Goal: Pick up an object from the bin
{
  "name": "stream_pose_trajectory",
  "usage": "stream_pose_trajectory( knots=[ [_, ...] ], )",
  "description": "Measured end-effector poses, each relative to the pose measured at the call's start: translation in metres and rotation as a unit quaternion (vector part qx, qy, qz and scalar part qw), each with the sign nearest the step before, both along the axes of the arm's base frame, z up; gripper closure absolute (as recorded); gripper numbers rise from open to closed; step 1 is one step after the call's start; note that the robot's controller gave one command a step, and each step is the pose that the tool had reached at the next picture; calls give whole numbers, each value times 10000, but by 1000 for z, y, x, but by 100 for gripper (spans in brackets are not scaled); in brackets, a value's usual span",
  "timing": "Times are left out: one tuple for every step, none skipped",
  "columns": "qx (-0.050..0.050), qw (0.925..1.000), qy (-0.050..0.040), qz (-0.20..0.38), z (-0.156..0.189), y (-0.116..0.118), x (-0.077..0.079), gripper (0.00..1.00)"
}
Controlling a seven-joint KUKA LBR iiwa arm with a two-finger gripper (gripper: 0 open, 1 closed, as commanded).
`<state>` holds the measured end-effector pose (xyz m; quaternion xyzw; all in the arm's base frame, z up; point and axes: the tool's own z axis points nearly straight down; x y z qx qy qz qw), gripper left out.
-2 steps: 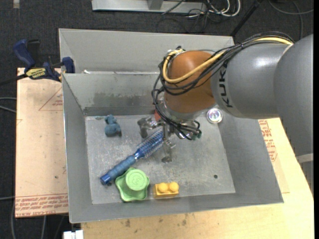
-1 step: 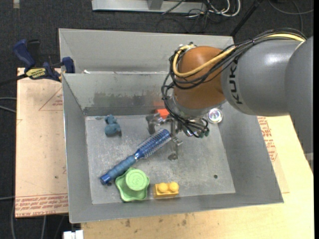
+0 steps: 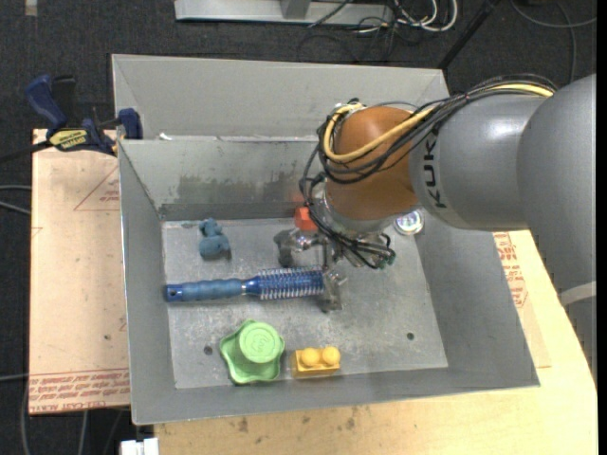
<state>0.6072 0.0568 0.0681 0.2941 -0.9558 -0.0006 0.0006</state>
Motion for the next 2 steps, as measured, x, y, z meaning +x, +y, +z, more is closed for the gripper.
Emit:
stream_pose_trajectory(
  knots=[
    [12,10000,-5,-19,0,1,1,0],
    [10,10000,-5,-21,0,0,1,100]
  ],
)
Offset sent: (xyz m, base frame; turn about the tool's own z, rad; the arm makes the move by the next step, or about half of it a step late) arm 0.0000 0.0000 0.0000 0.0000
